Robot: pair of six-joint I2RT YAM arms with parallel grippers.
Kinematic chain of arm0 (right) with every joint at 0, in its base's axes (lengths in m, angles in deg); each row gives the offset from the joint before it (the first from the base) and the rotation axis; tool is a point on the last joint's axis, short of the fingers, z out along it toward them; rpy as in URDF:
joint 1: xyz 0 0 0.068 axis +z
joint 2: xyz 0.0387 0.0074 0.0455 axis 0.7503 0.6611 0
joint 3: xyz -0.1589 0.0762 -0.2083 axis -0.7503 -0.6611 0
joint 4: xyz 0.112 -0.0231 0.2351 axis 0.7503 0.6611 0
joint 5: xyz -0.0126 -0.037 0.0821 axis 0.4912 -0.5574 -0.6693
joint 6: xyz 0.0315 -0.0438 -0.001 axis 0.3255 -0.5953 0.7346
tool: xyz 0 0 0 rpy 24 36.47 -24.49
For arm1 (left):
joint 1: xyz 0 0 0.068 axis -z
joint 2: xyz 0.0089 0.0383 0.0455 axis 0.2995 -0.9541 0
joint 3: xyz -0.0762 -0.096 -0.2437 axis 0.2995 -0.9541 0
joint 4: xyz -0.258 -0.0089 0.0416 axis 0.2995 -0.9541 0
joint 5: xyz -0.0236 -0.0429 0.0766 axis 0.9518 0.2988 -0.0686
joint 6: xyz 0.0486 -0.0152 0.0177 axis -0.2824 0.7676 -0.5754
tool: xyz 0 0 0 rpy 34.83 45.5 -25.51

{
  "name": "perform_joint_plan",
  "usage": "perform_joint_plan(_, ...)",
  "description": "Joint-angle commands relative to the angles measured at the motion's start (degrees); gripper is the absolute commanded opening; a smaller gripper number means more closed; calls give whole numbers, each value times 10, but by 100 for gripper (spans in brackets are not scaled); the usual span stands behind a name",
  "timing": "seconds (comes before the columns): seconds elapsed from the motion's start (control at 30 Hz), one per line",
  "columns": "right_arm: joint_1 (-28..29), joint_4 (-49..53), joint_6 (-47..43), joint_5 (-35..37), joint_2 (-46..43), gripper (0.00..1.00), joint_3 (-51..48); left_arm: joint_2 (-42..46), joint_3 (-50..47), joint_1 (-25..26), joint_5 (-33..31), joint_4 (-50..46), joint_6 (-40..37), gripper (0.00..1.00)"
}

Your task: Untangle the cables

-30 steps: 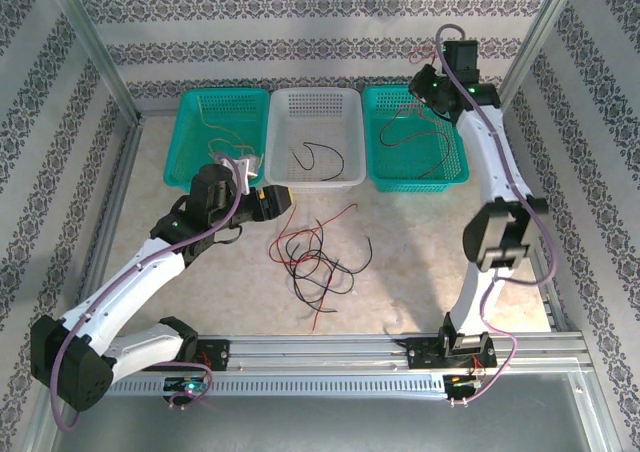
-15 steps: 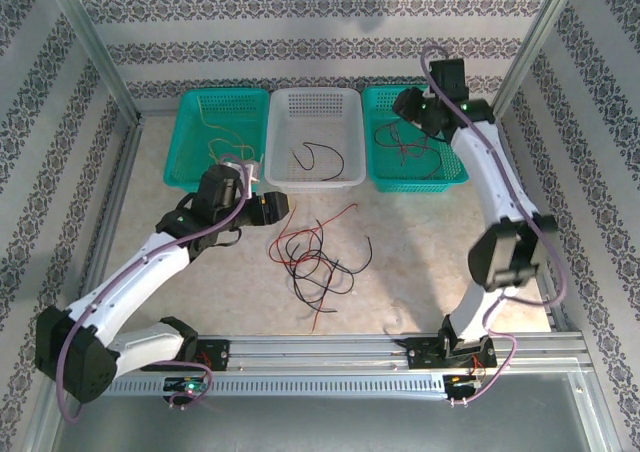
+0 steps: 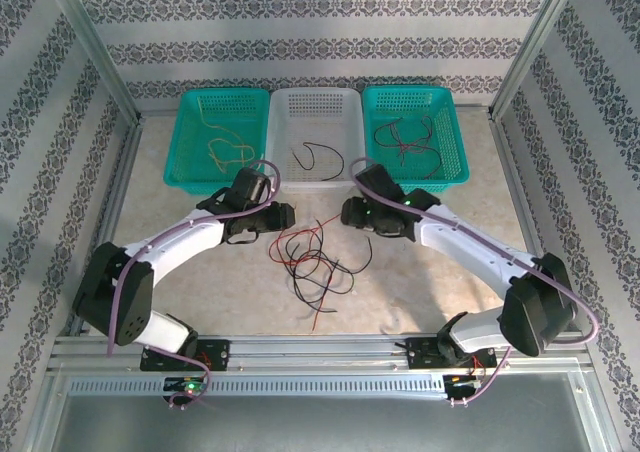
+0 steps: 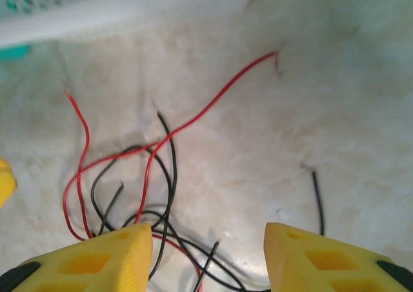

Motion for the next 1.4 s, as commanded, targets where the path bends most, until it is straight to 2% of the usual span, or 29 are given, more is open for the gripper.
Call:
perform_joint_plan(0.0,34,-59,54,32,31,52,-7,12,-3,-4,1,38,14,41)
perform_joint_plan(0.13,32,-121,110,30,78,56,-18,27,-5,-3,-8,23,12,40)
perform_joint_plan(0.27,22,-152,161,28,145,55,0,61,-24,-4,-17,3,10,40)
perform_joint_plan(0.63,-8,-212,168,6,263,47,50,177,-49,-4,-57,-69,-12,43)
perform_joint_plan(0.7,-11,-215,158,4,271,40,52,184,-45,-4,-56,-75,-15,43)
perform_joint_plan(0.77,-12,-211,150,1,274,28,54,187,-41,-4,-53,-76,-16,43)
perform_joint_plan(0.87,-12,-204,135,5,261,6,47,185,-35,-4,-48,-71,-16,45)
perform_joint_plan(0.93,-8,-200,117,8,235,0,39,180,-31,-3,-39,-64,-16,47)
perform_joint_plan(1.03,10,-178,71,20,178,0,37,168,-26,-4,-16,-44,-15,49)
perform_joint_plan(1.13,36,-137,18,32,115,0,51,158,-26,-3,37,1,-12,53)
perform_joint_plan(1.23,55,-94,-23,44,50,0,77,156,-25,1,84,61,-3,56)
perform_joint_plan(1.37,62,-72,-50,25,-15,0,123,160,-16,16,146,168,4,63)
